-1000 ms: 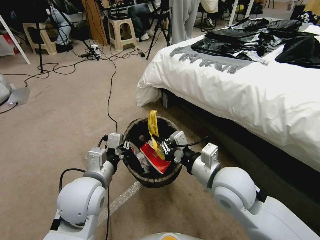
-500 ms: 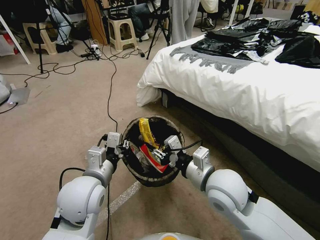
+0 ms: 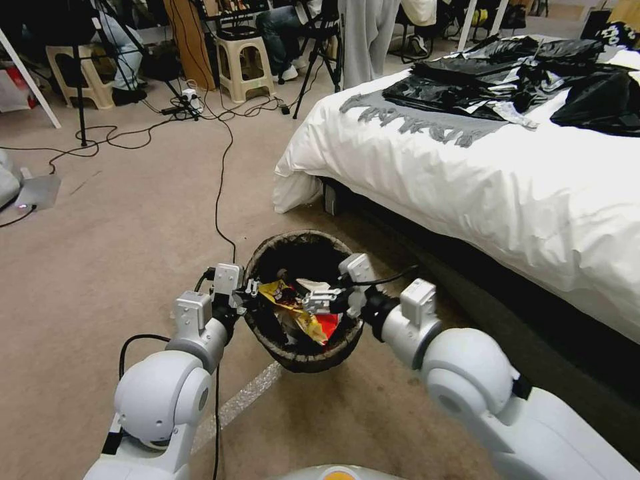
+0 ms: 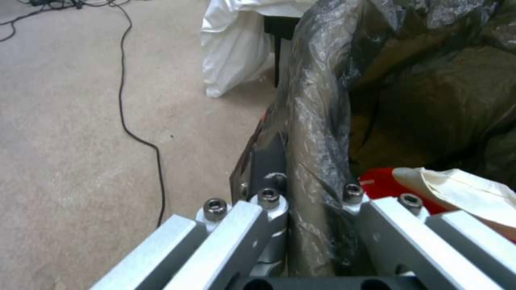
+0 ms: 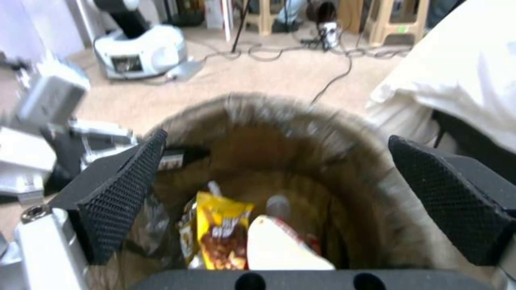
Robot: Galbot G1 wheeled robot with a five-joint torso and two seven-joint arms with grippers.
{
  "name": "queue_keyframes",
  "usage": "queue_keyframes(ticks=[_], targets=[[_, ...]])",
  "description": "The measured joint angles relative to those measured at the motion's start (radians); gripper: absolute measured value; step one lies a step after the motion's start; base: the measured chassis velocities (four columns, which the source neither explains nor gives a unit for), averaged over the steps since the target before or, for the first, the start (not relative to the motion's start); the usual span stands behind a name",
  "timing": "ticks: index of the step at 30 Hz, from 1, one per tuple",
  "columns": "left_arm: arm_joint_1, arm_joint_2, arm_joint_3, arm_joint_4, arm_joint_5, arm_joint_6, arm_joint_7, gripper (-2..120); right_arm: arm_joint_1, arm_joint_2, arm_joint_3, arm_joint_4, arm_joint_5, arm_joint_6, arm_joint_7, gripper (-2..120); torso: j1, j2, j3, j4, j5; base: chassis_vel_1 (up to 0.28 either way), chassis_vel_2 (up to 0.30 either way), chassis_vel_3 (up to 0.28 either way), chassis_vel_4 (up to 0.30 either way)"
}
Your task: Pick up the trash bin, then pick up the garbage from the floor and place it into the trash bin.
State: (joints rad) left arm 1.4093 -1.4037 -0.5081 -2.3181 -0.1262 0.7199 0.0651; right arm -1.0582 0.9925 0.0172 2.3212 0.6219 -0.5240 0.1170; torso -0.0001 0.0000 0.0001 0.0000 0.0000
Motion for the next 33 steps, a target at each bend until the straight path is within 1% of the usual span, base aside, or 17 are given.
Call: queue_keyframes(ticks=[2, 10, 13, 15, 17, 18, 19, 21, 22, 25, 26, 27, 29, 30, 32, 33], targets=[[0.0, -0.002, 0.0, 0.0, 0.001, 0.0, 0.0, 2, -0.016, -0.013, 0.03, 0.034, 0.016, 0.009, 0.003, 100, 0.0, 0.0, 0.0, 0.0, 0.0, 0.0, 0.0, 0.0, 0.0], [0.004, -0.004, 0.001, 0.0, 0.005, -0.001, 0.0, 2, -0.055, -0.03, 0.068, 0.099, 0.034, 0.03, 0.018, 100, 0.0, 0.0, 0.0, 0.0001, 0.0, 0.0, 0.0, 0.0, 0.0], [0.01, -0.004, -0.003, -0.001, 0.005, -0.001, 0.0, 2, -0.099, -0.031, 0.102, 0.133, 0.021, 0.065, 0.035, 100, 0.0, 0.0, 0.0, 0.0, 0.0, 0.0, 0.0, 0.0, 0.0], [0.011, -0.004, -0.005, -0.002, 0.006, -0.001, 0.0, 2, -0.105, -0.031, 0.107, 0.136, 0.017, 0.071, 0.039, 100, 0.0, 0.0, 0.0, 0.0, 0.0, 0.0, 0.0, 0.0, 0.0], [0.017, -0.004, -0.012, -0.011, 0.005, -0.001, -0.001, 2, -0.165, -0.02, 0.169, 0.148, -0.026, 0.127, 0.053, 100, 0.0, 0.0, 0.0, 0.0, 0.0001, 0.0, 0.0, 0.0, 0.0], [0.017, -0.004, -0.012, -0.011, 0.005, -0.001, -0.001, 2, -0.165, -0.02, 0.169, 0.148, -0.026, 0.127, 0.053, 100, 0.0, 0.0, 0.0, 0.0, 0.0001, 0.0, 0.0, 0.0, 0.0], [0.022, -0.004, -0.018, -0.017, 0.003, -0.001, -0.001, 2, -0.2, -0.01, 0.209, 0.14, -0.063, 0.177, 0.048, 100, 0.0, 0.0, 0.0, -0.0002, -0.0001, 0.0, 0.0, 0.0, 0.0], [0.027, -0.004, -0.033, -0.024, -0.002, -0.001, -0.001, 2, -0.269, 0.013, 0.28, 0.11, -0.133, 0.259, 0.046, 100, 0.0, 0.0, 0.0, 0.0002, 0.0, 0.0, 0.0, 0.0, 0.0], [0.027, -0.004, -0.033, -0.024, -0.002, -0.001, -0.001, 2, -0.269, 0.013, 0.28, 0.11, -0.133, 0.259, 0.046, 100, 0.0, 0.0, 0.0, 0.0002, 0.0, 0.0, 0.0, 0.0, 0.0], [0.029, -0.003, -0.04, -0.027, -0.007, -0.003, -0.002, 2, -0.378, 0.069, 0.398, 0.079, -0.253, 0.335, -0.006, 100, 0.0, 0.0, 0.0, 0.0, 0.0001, 0.0, 0.0, 0.0, 0.0], [0.031, -0.004, -0.041, -0.029, -0.008, -0.003, -0.002, 2, -0.417, 0.102, 0.436, 0.071, -0.303, 0.363, -0.037, 100, 0.0, 0.0, 0.0, -0.0001, -0.0001, 0.0, 0.0, 0.0, 0.0], [0.031, -0.004, -0.041, -0.029, -0.008, -0.003, -0.002, 2, -0.417, 0.102, 0.436, 0.071, -0.303, 0.363, -0.037, 100, 0.0, 0.0, 0.0, -0.0001, -0.0001, 0.0, 0.0, 0.0, 0.0], [0.039, -0.005, -0.048, -0.037, -0.009, -0.003, -0.002, 2, -0.505, 0.183, 0.492, 0.062, -0.383, 0.416, -0.078, 100, 0.0, 0.0, 0.0, -0.0002, 0.0, 0.0, 0.0, 0.0, 0.0], [0.039, -0.005, -0.048, -0.037, -0.009, -0.003, -0.002, 2, -0.505, 0.183, 0.492, 0.062, -0.383, 0.416, -0.078, 100, 0.0, 0.0, 0.0, -0.0002, 0.0, 0.0, 0.0, 0.0, 0.0], [0.044, -0.006, -0.055, -0.044, -0.01, -0.003, -0.003, 2, -0.568, 0.232, 0.513, 0.055, -0.424, 0.452, -0.094, 100, 0.0, 0.0, 0.0, -0.0001, 0.0, 0.0, 0.0, 0.0, 0.0], [0.044, -0.006, -0.055, -0.044, -0.01, -0.003, -0.003, 2, -0.568, 0.232, 0.513, 0.055, -0.424, 0.452, -0.094, 100, 0.0, 0.0, 0.0, -0.0001, 0.0, 0.0, 0.0, 0.0, 0.0]])
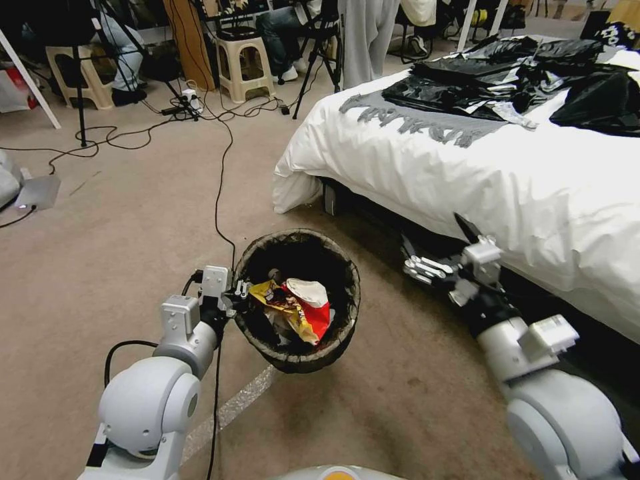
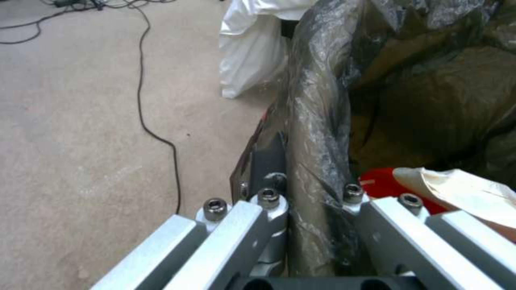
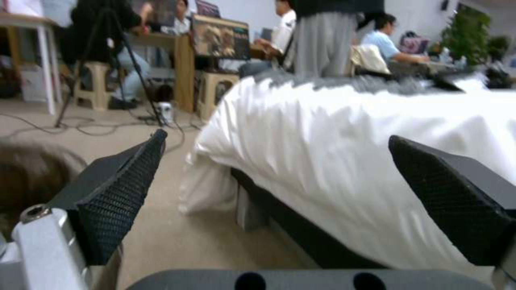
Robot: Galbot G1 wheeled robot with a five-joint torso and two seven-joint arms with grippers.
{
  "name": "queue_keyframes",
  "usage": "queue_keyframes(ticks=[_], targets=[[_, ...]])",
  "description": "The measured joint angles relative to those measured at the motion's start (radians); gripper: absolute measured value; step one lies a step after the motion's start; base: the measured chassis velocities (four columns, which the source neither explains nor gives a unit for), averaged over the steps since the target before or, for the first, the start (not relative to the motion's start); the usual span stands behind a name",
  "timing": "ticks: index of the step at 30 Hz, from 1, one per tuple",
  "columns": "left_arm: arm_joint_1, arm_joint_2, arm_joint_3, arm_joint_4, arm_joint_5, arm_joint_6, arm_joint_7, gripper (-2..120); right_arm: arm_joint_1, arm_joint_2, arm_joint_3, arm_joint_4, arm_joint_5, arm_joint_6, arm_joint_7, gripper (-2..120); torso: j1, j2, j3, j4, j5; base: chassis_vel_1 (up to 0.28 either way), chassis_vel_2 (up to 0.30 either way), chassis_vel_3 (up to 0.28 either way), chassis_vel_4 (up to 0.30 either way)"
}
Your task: Pick up the trash bin, then pick up the garbage from the floor and place it into the trash bin.
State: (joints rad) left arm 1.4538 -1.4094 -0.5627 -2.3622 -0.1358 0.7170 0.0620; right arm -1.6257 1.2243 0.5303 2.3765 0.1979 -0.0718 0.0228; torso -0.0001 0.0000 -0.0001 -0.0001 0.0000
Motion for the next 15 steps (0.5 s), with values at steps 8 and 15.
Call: queue_keyframes(ticks=[8, 15], targets=[[0.012, 0.002, -0.014, -0.036, -0.014, 0.001, -0.009, 2, -0.13, 0.089, 0.042, -0.041, -0.064, 0.1, -0.011, 100, 0.0, 0.0, 0.0, 0.0001, -0.0001, 0.0, 0.0, 0.0, 0.0], [0.015, 0.01, -0.023, -0.052, -0.02, 0.002, -0.013, 2, -0.157, 0.109, 0.031, -0.046, -0.072, 0.112, -0.003, 100, 0.0, 0.0, 0.0, 0.0, -0.0001, 0.0, 0.0, 0.0, 0.0]])
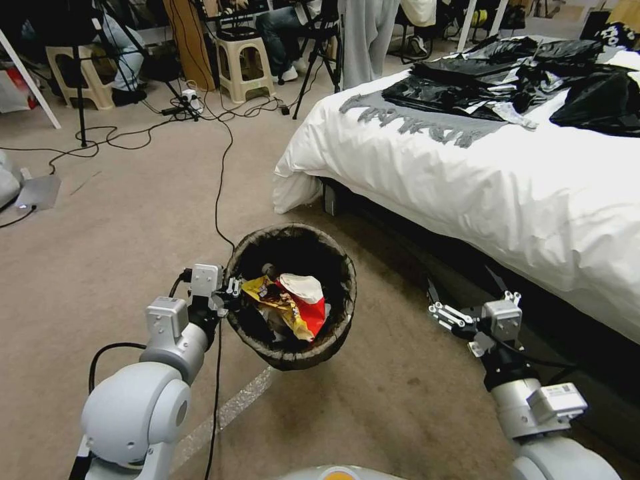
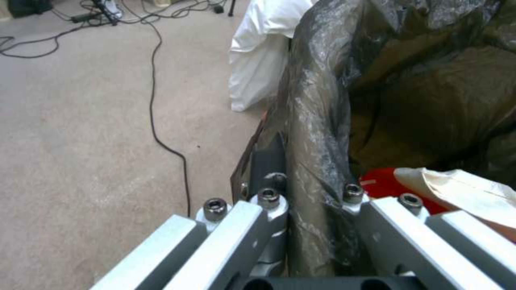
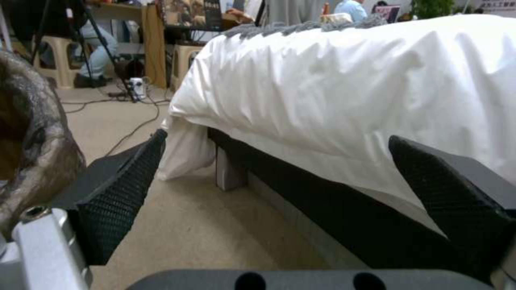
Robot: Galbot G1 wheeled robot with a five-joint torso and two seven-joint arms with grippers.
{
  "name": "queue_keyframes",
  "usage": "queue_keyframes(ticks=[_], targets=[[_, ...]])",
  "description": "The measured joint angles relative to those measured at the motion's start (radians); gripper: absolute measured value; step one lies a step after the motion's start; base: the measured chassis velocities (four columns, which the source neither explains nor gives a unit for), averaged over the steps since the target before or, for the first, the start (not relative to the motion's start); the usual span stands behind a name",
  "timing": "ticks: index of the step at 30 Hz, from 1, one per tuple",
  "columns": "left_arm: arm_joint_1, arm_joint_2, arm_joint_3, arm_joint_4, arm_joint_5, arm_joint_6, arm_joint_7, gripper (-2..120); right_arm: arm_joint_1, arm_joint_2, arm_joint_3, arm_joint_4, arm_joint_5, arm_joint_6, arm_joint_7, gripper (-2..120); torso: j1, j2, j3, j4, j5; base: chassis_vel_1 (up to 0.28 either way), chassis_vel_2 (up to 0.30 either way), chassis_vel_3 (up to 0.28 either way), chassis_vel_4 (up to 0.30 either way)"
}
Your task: Pick up the trash bin, then pick up the garbage from the floor and place it into the trash bin.
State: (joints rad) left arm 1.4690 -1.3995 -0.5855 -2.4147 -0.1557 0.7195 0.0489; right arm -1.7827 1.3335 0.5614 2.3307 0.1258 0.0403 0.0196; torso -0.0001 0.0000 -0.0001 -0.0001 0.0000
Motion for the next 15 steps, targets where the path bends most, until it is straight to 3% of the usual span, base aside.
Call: queue_keyframes(ticks=[15], targets=[[0.007, -0.003, -0.009, -0.023, -0.003, 0.005, -0.002, 2, -0.009, 0.003, -0.016, -0.011, -0.004, 0.01, 0.024, 100, 0.0, 0.0, 0.0, 0.0003, 0.0, 0.042, 0.046, 0.047, 0.045]])
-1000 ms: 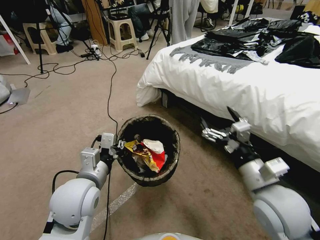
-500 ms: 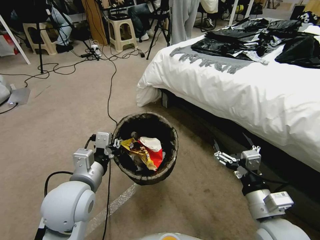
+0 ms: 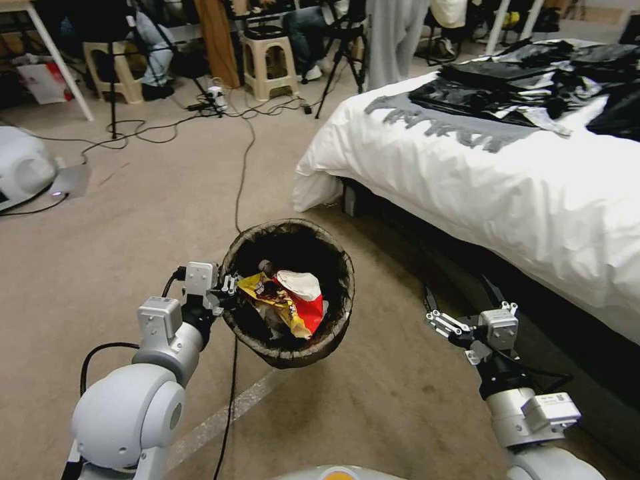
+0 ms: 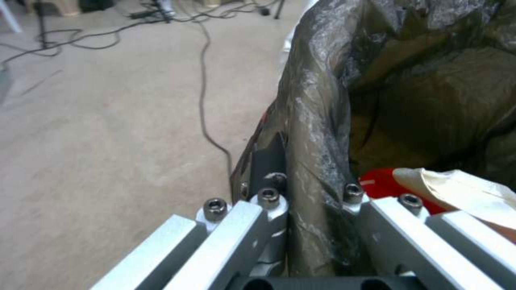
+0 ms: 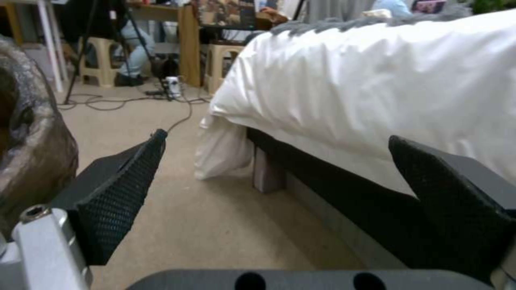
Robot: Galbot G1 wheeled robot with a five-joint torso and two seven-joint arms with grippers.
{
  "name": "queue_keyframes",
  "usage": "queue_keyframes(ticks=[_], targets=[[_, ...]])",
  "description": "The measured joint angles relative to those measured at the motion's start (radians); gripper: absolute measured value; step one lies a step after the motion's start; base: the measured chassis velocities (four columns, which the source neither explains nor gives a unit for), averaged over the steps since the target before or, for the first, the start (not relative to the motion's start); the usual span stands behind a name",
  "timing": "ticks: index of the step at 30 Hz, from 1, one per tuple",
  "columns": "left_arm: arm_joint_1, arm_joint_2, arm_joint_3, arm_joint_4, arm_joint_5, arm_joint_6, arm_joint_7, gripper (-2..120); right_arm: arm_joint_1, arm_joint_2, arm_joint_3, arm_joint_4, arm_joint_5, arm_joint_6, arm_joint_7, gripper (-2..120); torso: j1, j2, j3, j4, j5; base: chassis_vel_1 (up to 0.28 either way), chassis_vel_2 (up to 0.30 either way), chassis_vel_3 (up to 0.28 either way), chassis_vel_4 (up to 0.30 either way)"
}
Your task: Pick up the trash bin, then pick up the garbage from the floor and place it into the trash bin.
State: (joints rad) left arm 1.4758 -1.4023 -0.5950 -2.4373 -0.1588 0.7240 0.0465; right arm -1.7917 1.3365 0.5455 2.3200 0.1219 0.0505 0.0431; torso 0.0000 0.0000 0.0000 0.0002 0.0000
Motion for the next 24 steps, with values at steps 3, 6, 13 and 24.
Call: queue_keyframes(ticks=[3, 6, 13, 24], targets=[[0.001, 0.001, -0.001, -0.004, -0.001, 0.002, 0.0, 2, 0.001, 0.0, 0.0, -0.001, 0.0, 0.0, 0.002, 100, 0.0, 0.0, 0.0, -0.0001, 0.0, 0.081, 0.064, 0.09, 0.081], [0.001, 0.002, -0.001, -0.005, -0.001, 0.002, 0.0, 2, 0.001, -0.001, 0.0, -0.001, 0.001, 0.0, 0.002, 100, 0.0, 0.0, 0.0, -0.0001, 0.0, 0.071, 0.068, 0.066, 0.069], [0.002, 0.002, -0.007, -0.006, -0.005, 0.004, -0.005, 2, 0.003, -0.001, -0.001, -0.008, 0.004, 0.0, 0.004, 100, 0.0, 0.0, 0.0, -0.0001, 0.0, 0.084, 0.095, 0.087, 0.079], [0.002, 0.0, -0.007, -0.005, -0.005, 0.004, -0.005, 2, 0.007, -0.001, -0.007, -0.015, 0.006, -0.003, 0.004, 100, 0.0, 0.0, 0.0, -0.0002, 0.0, 0.09, 0.088, 0.092, 0.086]])
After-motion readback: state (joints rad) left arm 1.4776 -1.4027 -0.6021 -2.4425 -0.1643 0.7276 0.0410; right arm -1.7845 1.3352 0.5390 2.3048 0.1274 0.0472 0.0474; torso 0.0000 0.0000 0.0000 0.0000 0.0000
